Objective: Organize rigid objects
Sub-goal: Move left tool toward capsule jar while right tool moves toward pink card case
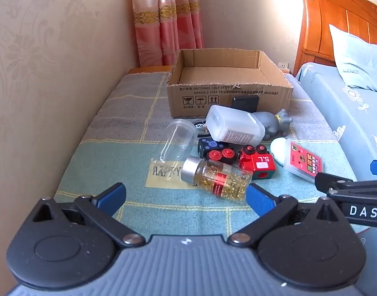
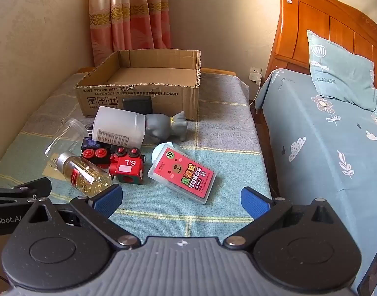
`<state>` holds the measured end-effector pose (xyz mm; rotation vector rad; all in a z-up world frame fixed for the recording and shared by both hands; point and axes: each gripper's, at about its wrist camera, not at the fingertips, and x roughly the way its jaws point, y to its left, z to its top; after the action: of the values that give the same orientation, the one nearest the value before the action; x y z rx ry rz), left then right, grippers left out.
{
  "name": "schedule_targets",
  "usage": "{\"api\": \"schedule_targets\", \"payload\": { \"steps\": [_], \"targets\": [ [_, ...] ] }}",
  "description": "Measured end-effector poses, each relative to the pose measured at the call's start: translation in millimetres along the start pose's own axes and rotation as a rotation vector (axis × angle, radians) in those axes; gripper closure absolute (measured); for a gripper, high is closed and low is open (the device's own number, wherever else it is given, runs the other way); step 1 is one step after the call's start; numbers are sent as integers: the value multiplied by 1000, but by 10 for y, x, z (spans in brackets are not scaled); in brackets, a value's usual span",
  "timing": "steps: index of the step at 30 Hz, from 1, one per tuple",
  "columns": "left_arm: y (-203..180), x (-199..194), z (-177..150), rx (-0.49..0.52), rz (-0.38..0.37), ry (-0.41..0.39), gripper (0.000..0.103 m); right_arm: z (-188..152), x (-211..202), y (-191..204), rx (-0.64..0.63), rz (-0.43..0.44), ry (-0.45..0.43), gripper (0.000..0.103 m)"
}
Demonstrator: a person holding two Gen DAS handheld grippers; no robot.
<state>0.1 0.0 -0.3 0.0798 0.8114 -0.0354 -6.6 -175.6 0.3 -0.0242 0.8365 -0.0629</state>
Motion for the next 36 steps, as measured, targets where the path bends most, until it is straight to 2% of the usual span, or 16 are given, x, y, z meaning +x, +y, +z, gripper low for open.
{"api": "schedule_targets", "payload": {
  "steps": [36],
  "targets": [
    [-45, -7, 31, -1, -16, -4, 1, 48, -26, -2, -8, -11, -2, 0]
  ]
}}
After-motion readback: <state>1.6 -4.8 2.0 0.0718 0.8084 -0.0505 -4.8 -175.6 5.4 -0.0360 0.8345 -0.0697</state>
